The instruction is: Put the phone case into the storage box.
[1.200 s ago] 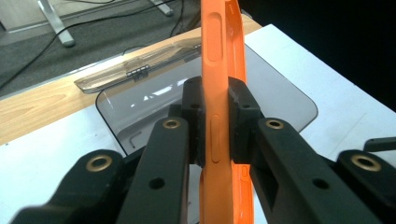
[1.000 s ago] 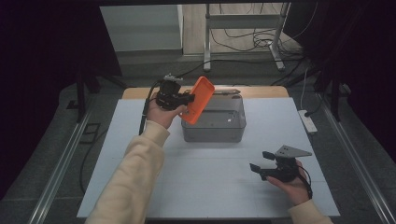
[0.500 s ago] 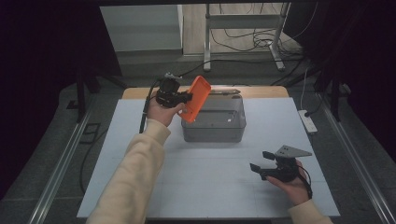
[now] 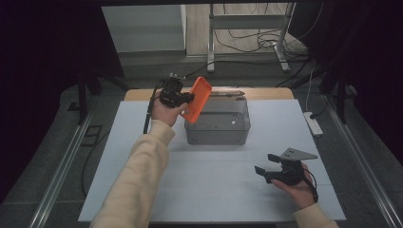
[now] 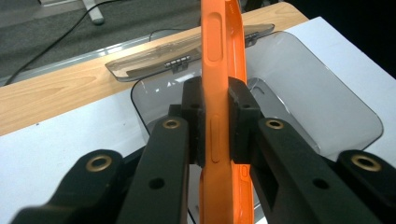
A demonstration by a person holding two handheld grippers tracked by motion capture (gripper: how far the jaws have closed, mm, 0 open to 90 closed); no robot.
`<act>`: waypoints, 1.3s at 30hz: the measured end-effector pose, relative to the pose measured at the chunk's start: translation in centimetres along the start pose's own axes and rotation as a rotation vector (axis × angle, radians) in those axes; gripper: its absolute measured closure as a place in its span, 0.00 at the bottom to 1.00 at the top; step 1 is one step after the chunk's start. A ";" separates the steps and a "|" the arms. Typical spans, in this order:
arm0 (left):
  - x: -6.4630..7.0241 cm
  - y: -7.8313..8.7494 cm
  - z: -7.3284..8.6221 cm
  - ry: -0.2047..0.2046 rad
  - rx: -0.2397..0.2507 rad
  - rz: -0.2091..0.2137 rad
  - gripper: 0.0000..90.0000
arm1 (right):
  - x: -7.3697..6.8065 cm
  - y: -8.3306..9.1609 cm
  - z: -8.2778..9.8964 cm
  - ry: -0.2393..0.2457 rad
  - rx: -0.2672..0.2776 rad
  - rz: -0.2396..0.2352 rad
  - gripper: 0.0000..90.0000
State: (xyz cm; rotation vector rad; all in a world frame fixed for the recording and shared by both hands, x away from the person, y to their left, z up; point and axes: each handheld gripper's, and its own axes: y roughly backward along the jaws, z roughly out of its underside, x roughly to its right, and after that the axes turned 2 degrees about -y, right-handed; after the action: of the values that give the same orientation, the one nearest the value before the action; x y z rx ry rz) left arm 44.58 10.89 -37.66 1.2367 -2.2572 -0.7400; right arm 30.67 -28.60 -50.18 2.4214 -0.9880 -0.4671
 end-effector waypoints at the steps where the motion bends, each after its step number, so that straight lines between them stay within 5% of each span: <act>1: 0.0 -0.1 -0.1 0.001 -0.003 -0.007 0.89 | 0.0 0.0 0.0 0.000 0.000 0.001 0.25; 19: -0.2 -1.4 -1.1 0.021 -0.045 -0.101 0.89 | 0.0 -0.1 0.0 0.001 -0.002 0.006 0.25; 39: 0.3 -2.5 -0.8 0.057 -0.085 -0.139 0.89 | -0.1 -0.2 0.1 0.000 -0.002 0.002 0.25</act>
State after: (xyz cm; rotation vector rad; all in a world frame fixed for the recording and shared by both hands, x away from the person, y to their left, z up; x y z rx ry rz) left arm 46.43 9.33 -38.67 1.3661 -2.0888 -0.8324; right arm 30.67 -28.50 -50.33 2.4178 -0.9897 -0.4673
